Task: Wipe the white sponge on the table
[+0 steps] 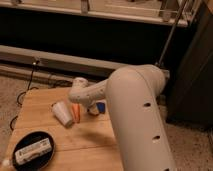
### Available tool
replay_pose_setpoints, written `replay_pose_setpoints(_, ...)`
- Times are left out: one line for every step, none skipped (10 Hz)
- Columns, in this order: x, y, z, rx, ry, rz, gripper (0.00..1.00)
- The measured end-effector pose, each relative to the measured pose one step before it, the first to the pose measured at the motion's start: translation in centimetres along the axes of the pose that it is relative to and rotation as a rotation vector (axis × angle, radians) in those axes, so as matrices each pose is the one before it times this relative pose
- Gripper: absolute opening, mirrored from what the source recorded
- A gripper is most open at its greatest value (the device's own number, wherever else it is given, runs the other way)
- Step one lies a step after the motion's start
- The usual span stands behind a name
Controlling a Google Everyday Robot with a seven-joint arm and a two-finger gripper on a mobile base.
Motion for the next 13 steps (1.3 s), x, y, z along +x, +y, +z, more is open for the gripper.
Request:
replay_pose_setpoints(1.569, -0.597, 0.291, -0.00552, 0.00785, 0.02877, 0.51)
replay_pose_setpoints(2.34, -0.755, 0.272, -0.00777, 0.0093, 0.04493, 0.51)
replay_pose_setpoints(1.91, -0.481, 0.197, -0.00709, 0.00548, 0.03714, 0.51)
replay_pose_setpoints(1.982, -0.285, 0.275, -0.01142, 0.00128, 0.04309, 0.51)
replay_pose_setpoints(1.433, -0.132, 0.265, -0.01224, -0.00682, 0.03866, 0.51)
replay_pose_setpoints(1.48, -0.005, 0.326, -0.01584, -0.01749, 0.04652, 0.51)
replay_pose_setpoints(0.96, 0.086, 0.234, -0.01151, -0.01901, 0.03371, 0.51)
replay_pose_setpoints(0.862, 0.211, 0.232, -0.01252, -0.0231, 0.03273, 0.51)
replay_pose_setpoints(0.985, 0.517, 0.319, -0.02142, -0.04305, 0.04881, 0.51)
replay_pose_setpoints(1.031, 0.578, 0.3, -0.0159, -0.02597, 0.03176, 0.51)
replay_pose_setpoints(1.113, 0.614, 0.259, -0.01138, -0.01466, 0.02221, 0.51)
replay_pose_setpoints(1.315, 0.729, 0.293, -0.00794, -0.00342, 0.01315, 0.51)
replay_pose_setpoints(1.504, 1.194, 0.432, -0.00808, 0.01017, 0.00188, 0.51)
